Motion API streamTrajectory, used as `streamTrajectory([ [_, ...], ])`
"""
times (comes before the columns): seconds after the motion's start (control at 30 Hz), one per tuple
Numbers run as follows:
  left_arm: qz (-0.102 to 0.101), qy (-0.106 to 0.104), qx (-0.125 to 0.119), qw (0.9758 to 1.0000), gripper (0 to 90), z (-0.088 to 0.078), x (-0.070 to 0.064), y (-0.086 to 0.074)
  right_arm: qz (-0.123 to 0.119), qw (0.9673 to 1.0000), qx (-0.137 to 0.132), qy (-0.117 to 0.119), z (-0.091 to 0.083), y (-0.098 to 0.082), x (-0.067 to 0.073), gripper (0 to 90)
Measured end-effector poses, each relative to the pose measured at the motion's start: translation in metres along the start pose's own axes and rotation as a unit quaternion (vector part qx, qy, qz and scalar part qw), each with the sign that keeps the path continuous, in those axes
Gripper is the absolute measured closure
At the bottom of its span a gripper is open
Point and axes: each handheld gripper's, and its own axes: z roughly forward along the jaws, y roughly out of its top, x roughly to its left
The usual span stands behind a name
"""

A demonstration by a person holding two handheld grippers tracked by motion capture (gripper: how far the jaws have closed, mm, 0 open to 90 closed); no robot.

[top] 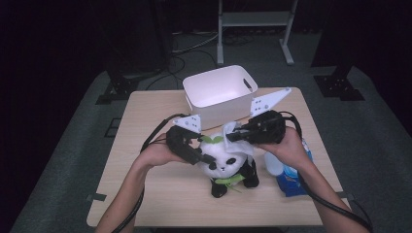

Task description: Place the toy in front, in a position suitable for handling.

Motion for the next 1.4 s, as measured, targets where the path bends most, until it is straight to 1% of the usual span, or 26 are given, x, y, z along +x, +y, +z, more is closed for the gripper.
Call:
streamTrajectory([
  [0.1, 0.011, -0.004, 0.005, 0.9999, 33.4, 0.007, -0.003, 0.007, 0.001, 0.9999, 0.017, -0.001, 0.010, 0.005, -0.002, 85.1],
  [0.17, 0.013, -0.001, 0.009, 0.9999, 33.1, 0.011, -0.003, 0.008, 0.004, 0.9995, 0.032, -0.001, 0.016, 0.003, -0.004, 85.0],
  [0.23, 0.005, -0.005, -0.002, 1.0000, 30.2, 0.013, -0.002, 0.005, 0.011, 0.9995, 0.028, 0.002, 0.016, -0.002, -0.006, 85.0],
  [0.3, 0.002, -0.004, -0.017, 0.9998, 26.5, 0.015, -0.002, 0.003, 0.019, 0.9995, 0.026, 0.004, 0.014, -0.008, -0.008, 85.1],
  [0.37, -0.003, -0.002, -0.029, 0.9996, 20.1, 0.017, -0.003, 0.001, 0.024, 0.9995, 0.023, 0.003, 0.012, -0.014, -0.008, 85.1],
  [0.47, -0.013, 0.000, -0.047, 0.9988, 17.1, 0.018, -0.003, -0.005, 0.033, 0.9993, 0.017, -0.001, 0.006, -0.021, -0.010, 85.0],
  [0.5, -0.017, 0.000, -0.047, 0.9988, 16.6, 0.020, -0.002, -0.007, 0.036, 0.9992, 0.016, -0.003, 0.004, -0.024, -0.011, 85.0],
  [0.53, -0.021, -0.002, -0.049, 0.9986, 16.6, 0.023, -0.001, -0.010, 0.040, 0.9991, 0.014, -0.006, 0.001, -0.026, -0.011, 85.0],
  [0.57, -0.027, -0.009, -0.060, 0.9978, 16.9, 0.025, -0.001, -0.013, 0.042, 0.9990, 0.012, -0.007, -0.001, -0.028, -0.012, 85.0],
  [0.63, -0.023, -0.013, -0.076, 0.9968, 19.5, 0.028, 0.000, -0.016, 0.045, 0.9989, 0.009, -0.008, -0.003, -0.029, -0.012, 84.9],
  [0.7, -0.020, -0.018, -0.088, 0.9957, 26.1, 0.029, 0.000, -0.018, 0.044, 0.9990, 0.006, -0.010, -0.005, -0.028, -0.011, 84.9],
  [0.73, -0.019, -0.020, -0.091, 0.9955, 29.4, 0.028, 0.000, -0.018, 0.045, 0.9990, 0.002, -0.008, -0.006, -0.028, -0.011, 84.9],
  [0.77, -0.018, -0.019, -0.090, 0.9956, 31.6, 0.028, 0.001, -0.018, 0.046, 0.9989, 0.001, -0.005, -0.006, -0.027, -0.011, 84.9],
  [0.83, -0.018, -0.020, -0.085, 0.9960, 33.6, 0.025, 0.001, -0.017, 0.039, 0.9992, 0.004, -0.009, -0.004, -0.023, -0.010, 84.8],
  [0.87, -0.019, -0.020, -0.082, 0.9962, 34.5, 0.024, 0.001, -0.017, 0.038, 0.9993, 0.004, -0.007, -0.002, -0.021, -0.009, 84.9],
  [0.93, -0.019, -0.021, -0.075, 0.9968, 35.8, 0.020, 0.002, -0.017, 0.027, 0.9996, 0.010, -0.008, 0.001, -0.015, -0.006, 84.9],
  [1.0, -0.018, -0.020, -0.072, 0.9971, 36.8, 0.017, 0.002, -0.017, 0.019, 0.9998, 0.010, -0.002, 0.005, -0.009, -0.004, 84.8],
  [1.1, -0.015, -0.018, -0.061, 0.9978, 37.2, 0.012, 0.002, -0.016, 0.006, 0.9998, 0.018, -0.002, 0.013, 0.001, 0.001, 84.9],
  [1.17, -0.014, -0.015, -0.058, 0.9981, 37.4, 0.008, 0.001, -0.017, -0.002, 0.9998, 0.021, 0.000, 0.018, 0.006, 0.003, 84.9],
  [1.23, -0.013, -0.012, -0.051, 0.9986, 37.6, 0.005, 0.001, -0.017, -0.006, 0.9998, 0.020, 0.007, 0.022, 0.011, 0.005, 84.8],
  [1.33, -0.014, -0.011, -0.043, 0.9989, 37.5, 0.001, 0.001, -0.017, -0.014, 0.9995, 0.025, 0.009, 0.028, 0.016, 0.008, 84.9],
  [1.4, -0.015, -0.011, -0.042, 0.9989, 37.5, 0.001, 0.001, -0.017, -0.018, 0.9994, 0.026, 0.013, 0.031, 0.020, 0.010, 84.8],
])
